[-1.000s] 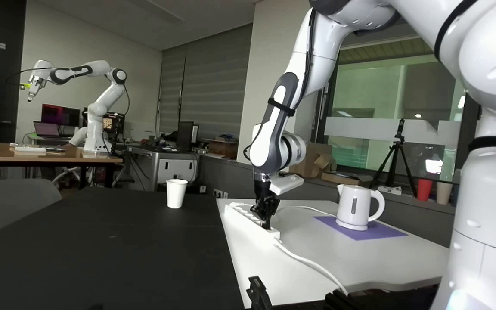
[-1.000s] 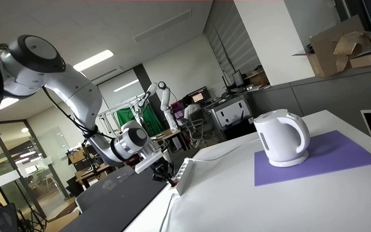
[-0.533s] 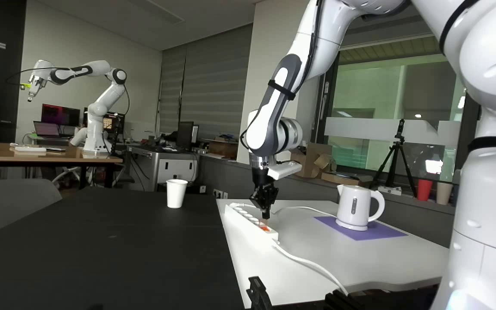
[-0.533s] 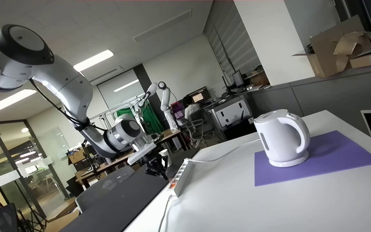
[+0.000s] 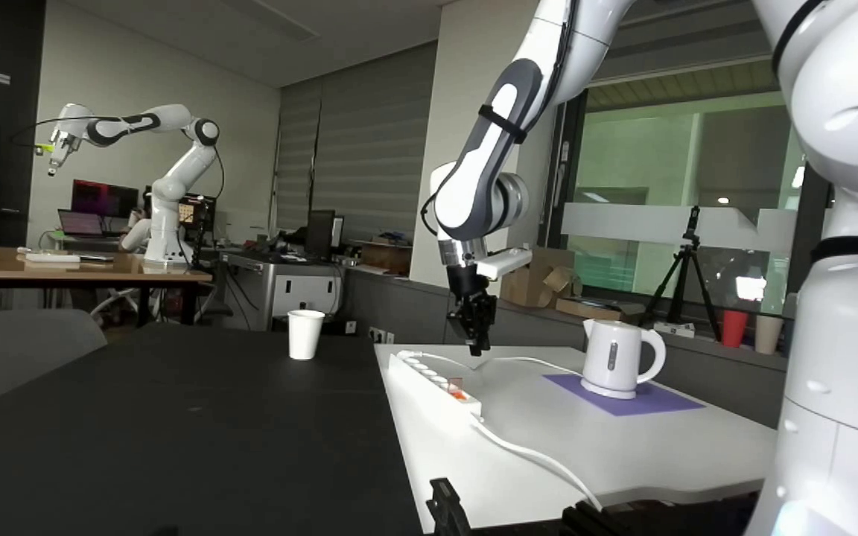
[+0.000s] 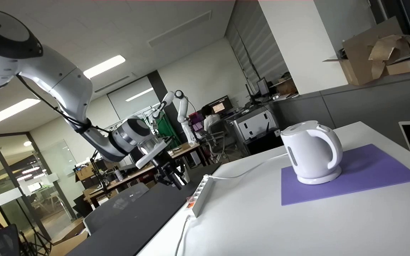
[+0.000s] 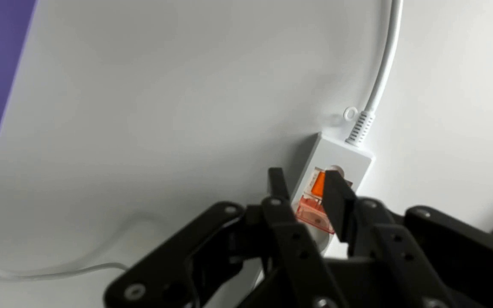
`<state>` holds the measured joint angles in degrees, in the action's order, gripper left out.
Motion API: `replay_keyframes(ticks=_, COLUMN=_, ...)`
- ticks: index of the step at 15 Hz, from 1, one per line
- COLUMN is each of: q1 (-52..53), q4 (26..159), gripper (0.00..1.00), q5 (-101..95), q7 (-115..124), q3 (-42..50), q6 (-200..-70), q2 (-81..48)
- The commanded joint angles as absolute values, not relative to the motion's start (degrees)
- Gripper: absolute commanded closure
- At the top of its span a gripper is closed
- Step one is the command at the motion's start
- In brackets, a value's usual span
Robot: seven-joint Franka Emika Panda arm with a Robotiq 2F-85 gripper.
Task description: Press the switch on the adapter
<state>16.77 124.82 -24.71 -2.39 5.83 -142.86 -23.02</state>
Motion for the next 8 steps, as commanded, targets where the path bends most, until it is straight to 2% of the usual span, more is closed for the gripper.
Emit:
replay_keyframes(ticks=1, q1=14.2, q4=126.0, gripper=0.39, q5=-25.8, q7=-0.2, q3=3.9, q6=-141.0, q2=-20.7)
replay_keyframes(ticks=6, q1=10.5, q4=126.6, gripper=0.05, q5=-22.7, q7=-1.5, q3=1.9, q6=-142.3, q2=-19.0)
replay_keyframes(ticks=8, q1=9.4, q4=126.8, gripper=0.0, q5=-21.7, q7=-1.6, q3=1.4, q6=-142.2, q2=-18.2)
